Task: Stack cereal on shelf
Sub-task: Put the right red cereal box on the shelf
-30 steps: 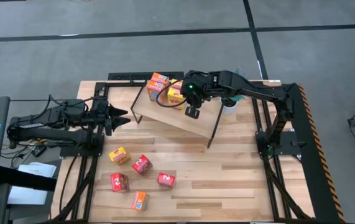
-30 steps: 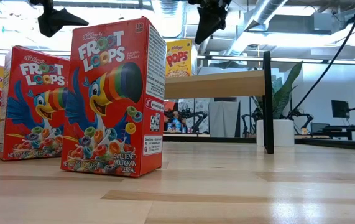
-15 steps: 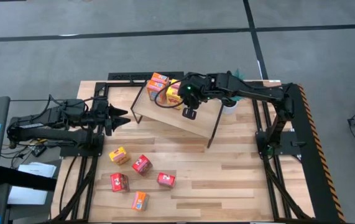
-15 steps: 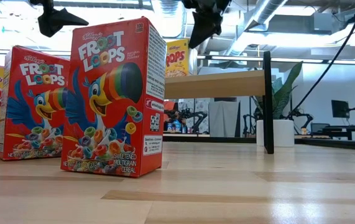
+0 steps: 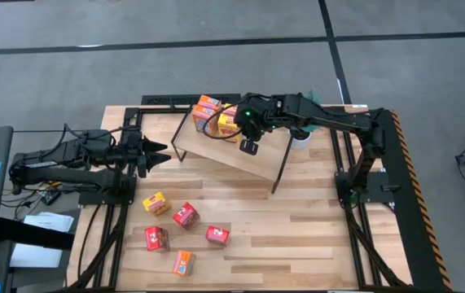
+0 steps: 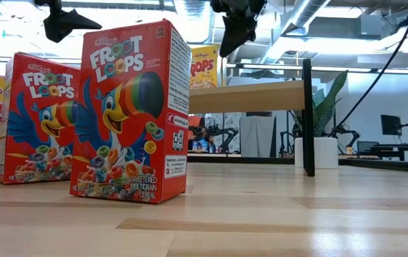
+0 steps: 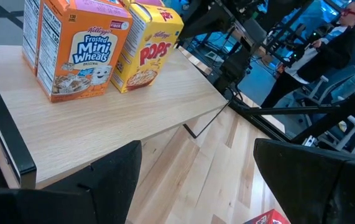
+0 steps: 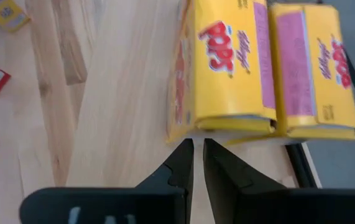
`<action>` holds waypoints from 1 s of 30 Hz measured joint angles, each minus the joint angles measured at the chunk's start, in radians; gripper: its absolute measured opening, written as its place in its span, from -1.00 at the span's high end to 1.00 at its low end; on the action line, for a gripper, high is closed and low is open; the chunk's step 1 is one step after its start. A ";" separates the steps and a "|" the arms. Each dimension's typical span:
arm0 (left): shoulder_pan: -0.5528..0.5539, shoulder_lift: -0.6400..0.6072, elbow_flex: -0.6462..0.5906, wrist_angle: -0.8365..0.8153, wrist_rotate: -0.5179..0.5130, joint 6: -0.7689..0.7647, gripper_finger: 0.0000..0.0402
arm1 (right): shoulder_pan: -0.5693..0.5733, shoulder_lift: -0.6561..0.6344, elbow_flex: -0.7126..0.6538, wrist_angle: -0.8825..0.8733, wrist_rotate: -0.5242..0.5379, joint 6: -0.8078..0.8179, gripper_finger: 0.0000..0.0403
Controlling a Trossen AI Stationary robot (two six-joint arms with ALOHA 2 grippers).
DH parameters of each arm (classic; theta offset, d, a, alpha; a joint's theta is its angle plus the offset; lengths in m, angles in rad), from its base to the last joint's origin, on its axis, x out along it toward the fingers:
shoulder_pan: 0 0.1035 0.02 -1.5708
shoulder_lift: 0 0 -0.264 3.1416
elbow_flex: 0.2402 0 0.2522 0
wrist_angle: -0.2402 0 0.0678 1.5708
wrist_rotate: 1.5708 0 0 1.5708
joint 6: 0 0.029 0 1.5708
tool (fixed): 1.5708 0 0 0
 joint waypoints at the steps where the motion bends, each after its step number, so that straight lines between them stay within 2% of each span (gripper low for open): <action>1: 0.000 0.000 0.000 0.000 0.000 0.000 -0.50 | 0.000 0.000 0.000 -0.009 0.000 0.000 0.70; 8: 0.000 0.000 0.000 0.000 0.015 -0.001 -0.50 | 0.043 -0.007 0.029 -0.108 -0.007 0.029 0.70; 12: 0.000 0.000 0.000 0.000 0.072 -0.018 -0.50 | 0.097 -0.022 0.067 -0.140 -0.117 0.060 0.66; 16: -0.001 0.000 0.000 0.009 0.197 -0.059 -0.50 | 0.187 -0.030 0.069 -0.158 -0.217 0.069 0.50; 20: -0.033 0.000 0.000 0.037 0.317 -0.126 -0.50 | 0.295 -0.055 0.072 -0.183 -0.284 0.129 0.21; 23: -0.074 0.009 0.000 0.060 0.306 -0.144 -0.50 | 0.393 -0.045 0.067 -0.186 -0.265 0.181 -0.03; 26: -0.106 0.021 0.001 0.069 0.251 -0.120 -0.50 | 0.479 -0.019 0.042 -0.112 -0.192 0.225 -0.22; 30: -0.122 0.046 0.001 0.069 0.193 -0.095 -0.50 | 0.540 -0.003 -0.042 0.029 -0.121 0.284 -0.31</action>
